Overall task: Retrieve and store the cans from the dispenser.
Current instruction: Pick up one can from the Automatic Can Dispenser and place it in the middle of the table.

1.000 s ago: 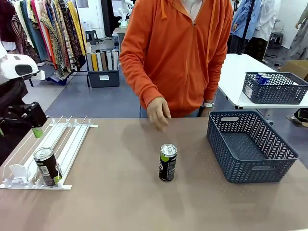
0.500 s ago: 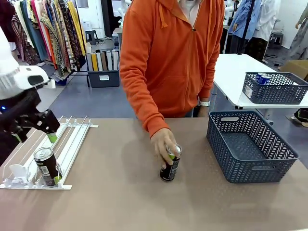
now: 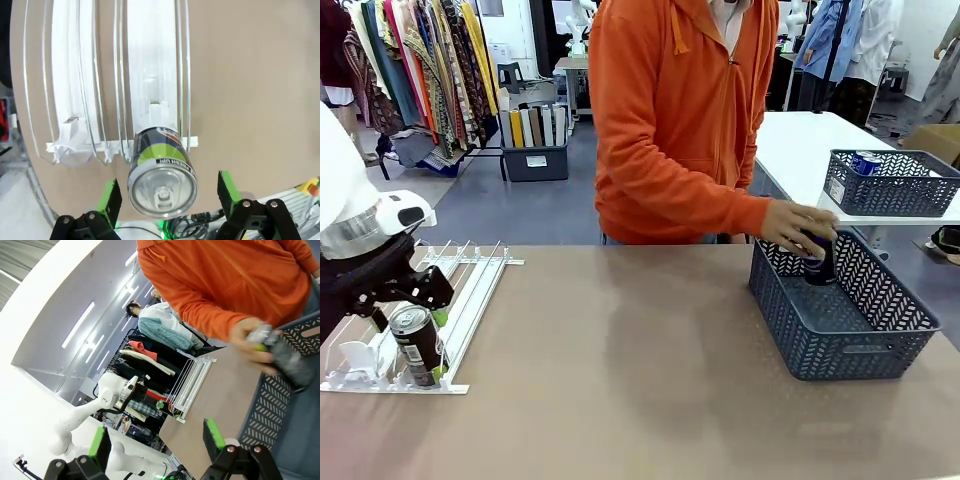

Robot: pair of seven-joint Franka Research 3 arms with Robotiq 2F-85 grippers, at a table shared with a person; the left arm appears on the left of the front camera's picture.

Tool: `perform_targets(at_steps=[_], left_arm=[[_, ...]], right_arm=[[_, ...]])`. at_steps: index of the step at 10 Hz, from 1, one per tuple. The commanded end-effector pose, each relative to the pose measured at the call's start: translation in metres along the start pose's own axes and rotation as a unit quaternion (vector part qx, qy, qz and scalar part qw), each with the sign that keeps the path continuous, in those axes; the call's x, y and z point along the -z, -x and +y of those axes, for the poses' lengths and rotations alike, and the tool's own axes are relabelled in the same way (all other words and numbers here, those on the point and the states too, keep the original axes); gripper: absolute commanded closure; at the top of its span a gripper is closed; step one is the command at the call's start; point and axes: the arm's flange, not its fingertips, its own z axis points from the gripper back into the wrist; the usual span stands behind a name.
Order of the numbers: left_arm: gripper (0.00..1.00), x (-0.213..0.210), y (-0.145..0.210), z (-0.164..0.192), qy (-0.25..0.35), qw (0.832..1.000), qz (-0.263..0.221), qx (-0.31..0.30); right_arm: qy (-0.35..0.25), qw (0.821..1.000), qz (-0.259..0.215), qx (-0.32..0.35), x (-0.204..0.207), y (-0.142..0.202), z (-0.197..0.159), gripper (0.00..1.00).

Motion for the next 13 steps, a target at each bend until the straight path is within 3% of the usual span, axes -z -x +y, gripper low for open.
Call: perform_targets(at_steps=[1,6,7,8,9,13], left_arm=[[0.00,0.0115,-0.0032,0.0011,0.000,1.000,0.005,-0.015],[0.00,0.0198,-0.0078,0.0021,-0.006,0.999,0.023,-0.022],[0.36,0.0202,-0.0083,0.0016,-0.010,1.000,0.019,-0.022],[0.95,0.0205,-0.0085,0.0000,-0.012,1.000,0.019,-0.021],[1.00,0.0213,-0.0083,-0.0009,-0.015,1.000,0.017,-0.019],[1.00,0.0193,-0.0069,0.0008,-0.022,0.999,0.009,-0.028]], right_arm=[[-0.005,1.000,-0.009,0.005,0.0029,-0.0039,0.0037,0.00],[-0.005,1.000,-0.009,0.005,0.0029,-0.0039,0.0037,0.00],[-0.005,1.000,-0.009,0.005,0.0029,-0.0039,0.0037,0.00],[-0.005,1.000,-0.009,0.005,0.0029,-0.0039,0.0037,0.00],[-0.005,1.000,-0.009,0.005,0.0029,-0.0039,0.0037,0.00],[-0.005,1.000,-0.009,0.005,0.0029,-0.0039,0.0037,0.00]])
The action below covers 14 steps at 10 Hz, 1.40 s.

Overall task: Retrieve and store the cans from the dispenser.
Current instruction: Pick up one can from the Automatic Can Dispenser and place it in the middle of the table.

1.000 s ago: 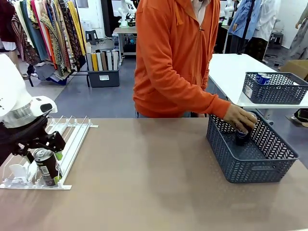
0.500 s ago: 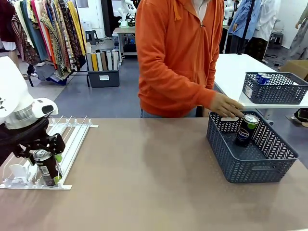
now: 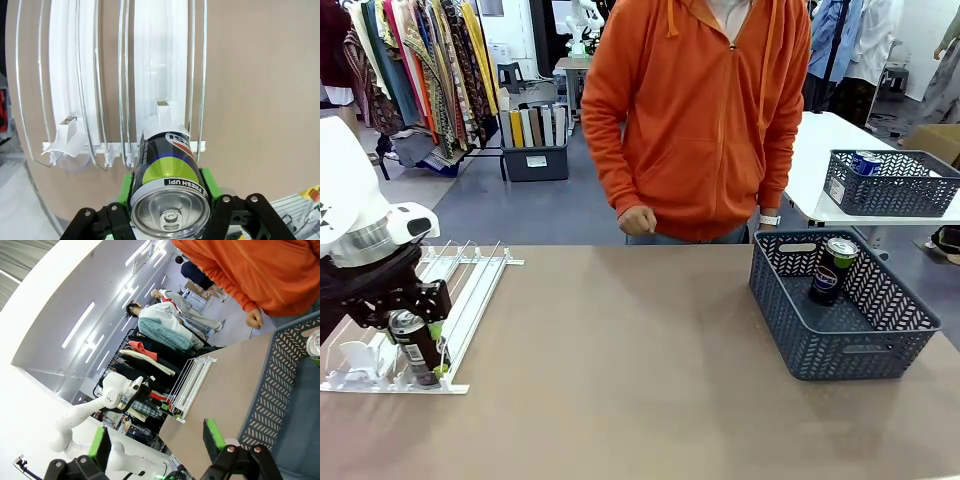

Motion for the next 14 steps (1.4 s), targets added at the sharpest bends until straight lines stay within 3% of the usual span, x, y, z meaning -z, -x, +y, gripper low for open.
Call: perform_targets(at_steps=[1,7,9,14], left_arm=[[1.00,-0.007,0.000,0.000,-0.013,1.000,-0.015,-0.012],[1.00,-0.169,0.068,-0.004,-0.009,0.991,-0.129,0.029],[1.00,-0.185,0.082,0.004,0.012,0.990,-0.138,0.015],[1.00,-0.179,0.074,-0.008,-0.007,0.991,-0.130,0.024]], right_arm=[[-0.005,1.000,-0.009,0.005,0.003,-0.004,0.004,0.00],[-0.005,1.000,-0.009,0.005,0.003,-0.004,0.004,0.00],[-0.005,1.000,-0.009,0.005,0.003,-0.004,0.004,0.00],[-0.005,1.000,-0.009,0.005,0.003,-0.004,0.004,0.00]])
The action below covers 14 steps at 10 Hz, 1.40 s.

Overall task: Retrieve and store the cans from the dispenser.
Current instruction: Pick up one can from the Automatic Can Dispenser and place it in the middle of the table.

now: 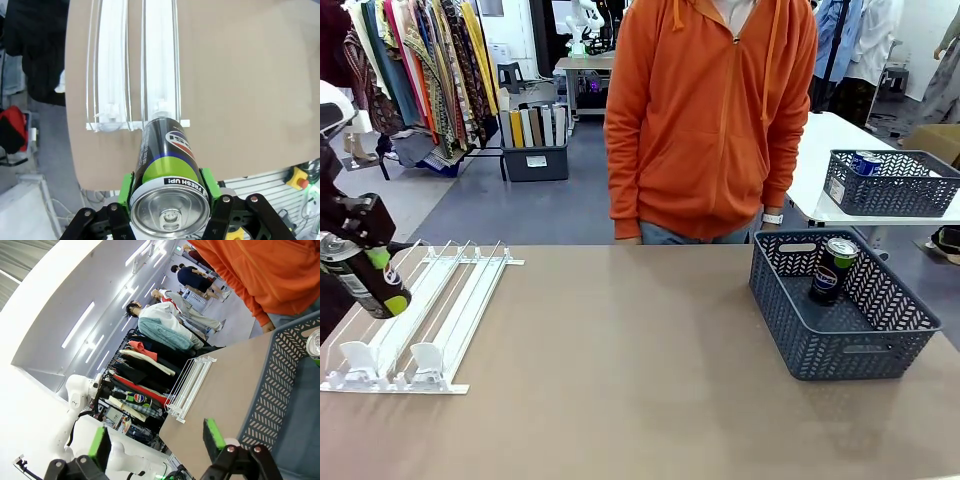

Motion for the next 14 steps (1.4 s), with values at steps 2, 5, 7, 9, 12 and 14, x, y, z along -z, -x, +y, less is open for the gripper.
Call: perform_targets(at_steps=[2,5,7,9,12,14], left_arm=[[1.00,0.000,-0.006,-0.013,0.025,0.999,-0.014,0.015],[1.00,0.010,-0.054,-0.118,0.031,0.991,-0.050,0.119],[1.00,0.049,-0.079,-0.226,0.024,0.972,-0.021,0.233],[1.00,0.099,-0.089,-0.295,0.021,0.961,-0.018,0.274],[1.00,0.178,-0.077,-0.342,0.032,0.955,0.030,0.293],[1.00,0.196,-0.075,-0.348,0.041,0.950,0.059,0.304]], right_arm=[[-0.005,1.000,-0.009,0.004,0.003,-0.004,0.004,0.00],[-0.005,1.000,-0.009,0.004,0.003,-0.004,0.004,0.00],[-0.005,1.000,-0.009,0.004,0.003,-0.004,0.004,0.00],[-0.005,1.000,-0.009,0.004,0.003,-0.004,0.004,0.00],[-0.005,1.000,-0.009,0.004,0.003,-0.004,0.004,0.00],[-0.005,1.000,-0.009,0.004,0.003,-0.004,0.004,0.00]])
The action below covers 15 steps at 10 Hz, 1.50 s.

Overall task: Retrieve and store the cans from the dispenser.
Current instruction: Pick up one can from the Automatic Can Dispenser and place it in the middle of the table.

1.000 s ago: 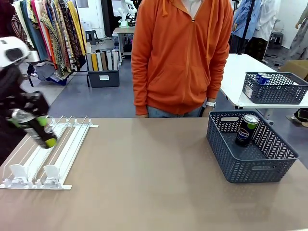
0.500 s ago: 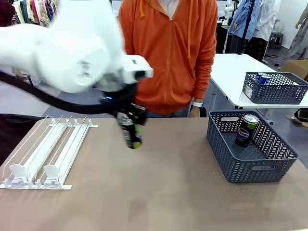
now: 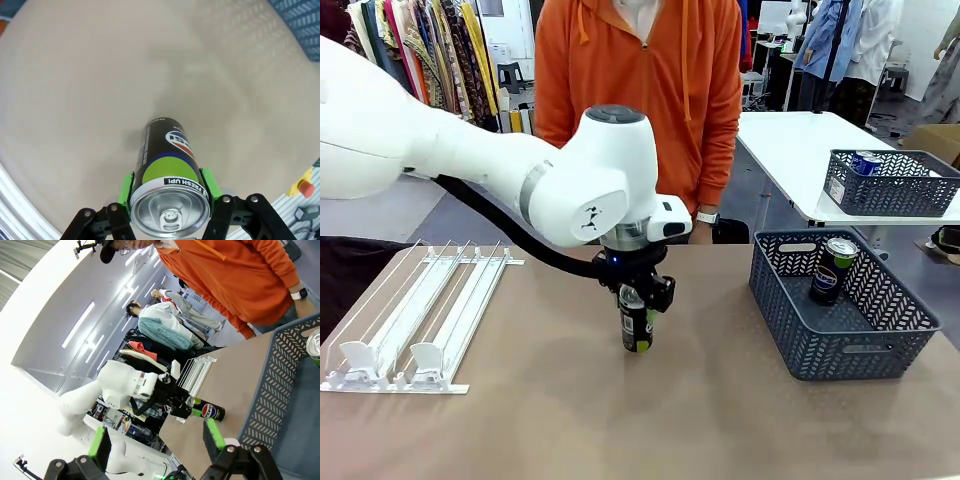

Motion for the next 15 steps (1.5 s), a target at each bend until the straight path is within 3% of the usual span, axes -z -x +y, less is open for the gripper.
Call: perform_targets(at_steps=[1,2,3,4,5,8,10,11,13,15], left_arm=[[1.00,-0.016,-0.007,0.000,0.003,1.000,0.005,-0.005],[1.00,-0.015,-0.008,0.001,0.003,1.000,0.009,-0.006],[0.85,-0.013,-0.009,0.001,0.007,1.000,0.013,-0.007],[0.29,-0.013,-0.008,0.002,0.007,1.000,0.019,-0.011],[0.00,-0.016,-0.008,0.005,0.004,1.000,0.014,-0.014],[0.00,-0.057,0.005,0.010,0.003,0.999,-0.040,-0.024],[0.00,-0.128,0.044,0.026,0.019,0.995,-0.089,-0.032],[0.00,-0.158,0.071,0.046,0.047,0.995,-0.081,-0.029],[0.00,-0.201,0.140,0.123,0.113,0.985,-0.087,-0.095],[0.00,-0.218,0.216,0.212,0.198,0.949,-0.150,-0.194]], right_arm=[[-0.005,1.000,-0.009,0.005,0.003,-0.004,0.004,0.00],[-0.005,1.000,-0.009,0.005,0.003,-0.004,0.004,0.00],[-0.005,1.000,-0.009,0.005,0.003,-0.004,0.004,0.00],[-0.005,1.000,-0.009,0.005,0.003,-0.004,0.004,0.00],[-0.005,1.000,-0.009,0.005,0.003,-0.004,0.004,0.00],[-0.005,1.000,-0.009,0.005,0.003,-0.004,0.004,0.00],[-0.005,1.000,-0.009,0.005,0.003,-0.004,0.004,0.00],[-0.005,1.000,-0.009,0.005,0.003,-0.004,0.004,0.00],[-0.005,1.000,-0.009,0.005,0.003,-0.004,0.004,0.00],[-0.005,1.000,-0.009,0.005,0.003,-0.004,0.004,0.00]])
